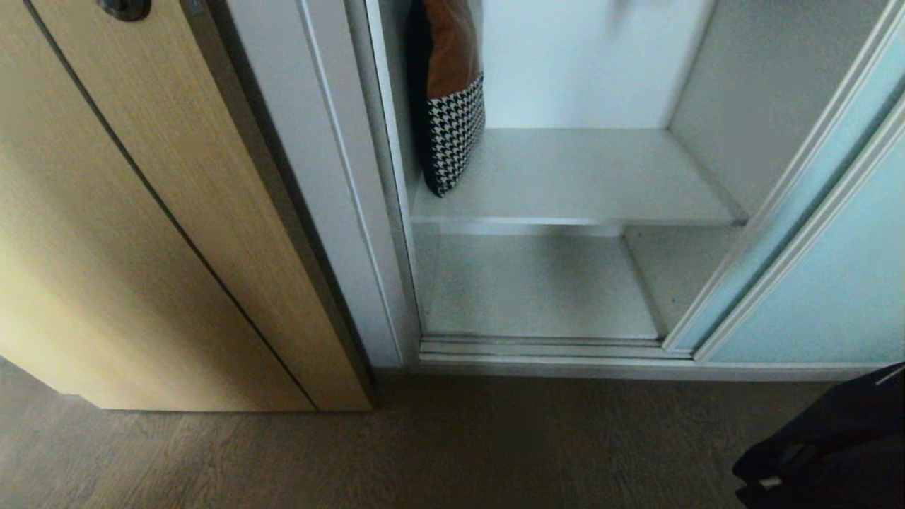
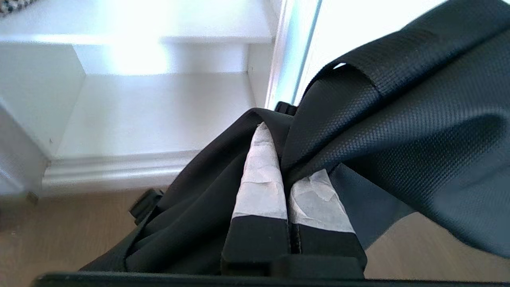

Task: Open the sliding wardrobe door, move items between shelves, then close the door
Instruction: Place the bag on the higher shelf

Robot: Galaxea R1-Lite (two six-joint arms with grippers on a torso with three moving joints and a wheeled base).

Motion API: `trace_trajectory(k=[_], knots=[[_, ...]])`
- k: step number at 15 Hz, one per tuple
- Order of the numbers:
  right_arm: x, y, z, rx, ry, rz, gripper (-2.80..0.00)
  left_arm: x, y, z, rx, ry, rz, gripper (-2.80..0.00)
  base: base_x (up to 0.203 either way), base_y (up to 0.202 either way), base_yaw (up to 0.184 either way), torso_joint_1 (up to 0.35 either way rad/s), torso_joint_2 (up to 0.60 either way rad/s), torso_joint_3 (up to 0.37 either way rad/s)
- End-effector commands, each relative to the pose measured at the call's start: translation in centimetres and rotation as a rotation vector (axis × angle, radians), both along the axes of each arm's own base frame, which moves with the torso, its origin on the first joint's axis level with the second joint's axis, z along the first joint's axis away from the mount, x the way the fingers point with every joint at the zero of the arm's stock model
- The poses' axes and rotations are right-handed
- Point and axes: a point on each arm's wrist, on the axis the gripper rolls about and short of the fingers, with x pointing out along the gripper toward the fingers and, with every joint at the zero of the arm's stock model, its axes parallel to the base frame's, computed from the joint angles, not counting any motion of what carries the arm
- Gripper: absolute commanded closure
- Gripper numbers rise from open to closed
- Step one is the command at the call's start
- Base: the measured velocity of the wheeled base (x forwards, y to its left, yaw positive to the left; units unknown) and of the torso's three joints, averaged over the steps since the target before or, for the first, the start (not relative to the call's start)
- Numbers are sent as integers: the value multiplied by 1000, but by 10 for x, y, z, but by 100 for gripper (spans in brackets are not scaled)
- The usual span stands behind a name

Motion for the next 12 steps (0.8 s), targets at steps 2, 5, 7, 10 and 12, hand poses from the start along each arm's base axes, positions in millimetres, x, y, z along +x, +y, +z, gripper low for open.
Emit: trace_trajectory(k=[2,5,7,10,12], knots=[[1,0,-1,0,3,0,0,0,0,0,0,2,1,0,197,0,-1,0,2,4],[1,0,-1,0,3,1,0,0,0,0,0,2,1,0,193,0,0,1,3,3],[1,0,-1,0,5,1,0,0,0,0,0,2,1,0,193,0,0,3,3,6],[1,0,-1,0,3,1,0,0,0,0,0,2,1,0,195,0,1,1,4,1],[1,0,0,0,2,0,0,0,0,0,-2,2,1,0,198,0,4,3,4,3]])
